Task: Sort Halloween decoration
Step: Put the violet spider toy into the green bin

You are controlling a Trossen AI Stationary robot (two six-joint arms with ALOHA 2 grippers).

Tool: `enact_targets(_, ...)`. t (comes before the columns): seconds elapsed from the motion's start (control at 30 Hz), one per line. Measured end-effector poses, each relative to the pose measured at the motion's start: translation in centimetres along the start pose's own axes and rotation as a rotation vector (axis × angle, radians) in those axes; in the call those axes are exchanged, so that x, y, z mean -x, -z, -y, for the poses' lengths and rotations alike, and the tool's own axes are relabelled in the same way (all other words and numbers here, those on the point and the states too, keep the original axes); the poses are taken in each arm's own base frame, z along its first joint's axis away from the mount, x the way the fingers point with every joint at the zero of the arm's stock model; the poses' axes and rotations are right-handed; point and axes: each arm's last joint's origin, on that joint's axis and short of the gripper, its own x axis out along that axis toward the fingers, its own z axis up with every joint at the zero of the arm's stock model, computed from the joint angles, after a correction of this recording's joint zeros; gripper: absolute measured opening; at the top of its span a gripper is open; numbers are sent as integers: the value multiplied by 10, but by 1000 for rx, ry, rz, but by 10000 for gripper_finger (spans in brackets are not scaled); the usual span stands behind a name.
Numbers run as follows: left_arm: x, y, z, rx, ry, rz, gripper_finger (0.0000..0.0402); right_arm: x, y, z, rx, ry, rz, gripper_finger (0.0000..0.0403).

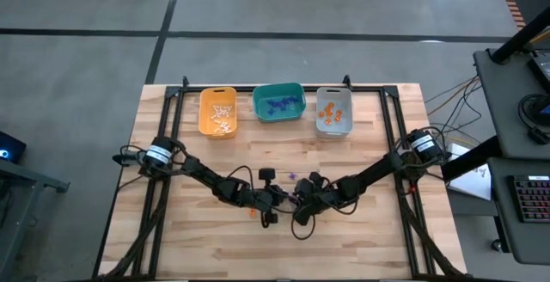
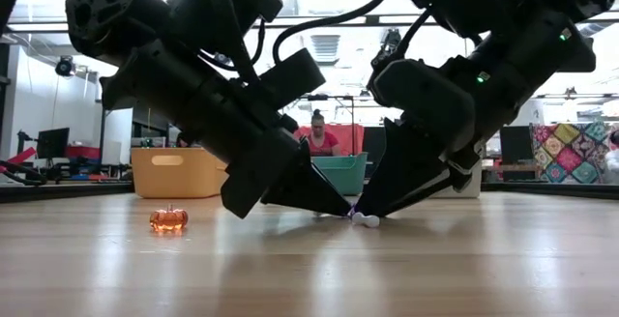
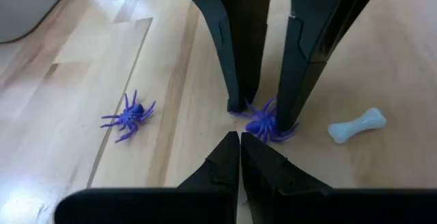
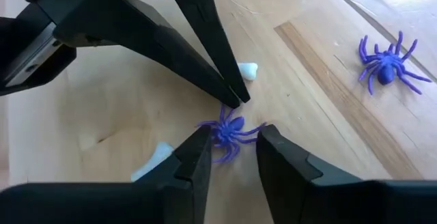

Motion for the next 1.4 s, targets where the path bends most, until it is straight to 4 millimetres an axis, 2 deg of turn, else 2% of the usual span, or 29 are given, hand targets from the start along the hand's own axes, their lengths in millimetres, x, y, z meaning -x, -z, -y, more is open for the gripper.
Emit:
enact_targets(0.23, 0, 0, 0, 0, -4, 4, 0, -1, -1, 2, -7, 3, -6, 19)
enact_targets(0.47, 13, -9, -5, -23, -68, 29, 0, 6, -8, 3, 8, -2, 0, 8)
enact_targets(0.7, 49, -23, -22, -32, -144, 96, 0, 13, -17, 4, 39, 1, 35, 8)
enact_targets(0.93, 103, -25, -46, 22, -164, 185, 0, 25, -30, 3, 77, 17, 109, 8)
enact_targets(1.07, 126, -20, -55, 46, -147, 223, 0, 29, -35, 4, 98, 29, 134, 8)
enact_targets(1.2, 140, -12, -58, 87, -123, 250, 0, 34, -39, 7, 108, 28, 111, 8)
enact_targets(1.4, 147, -1, -55, 117, -86, 272, 0, 39, -35, 6, 175, -90, -34, 9)
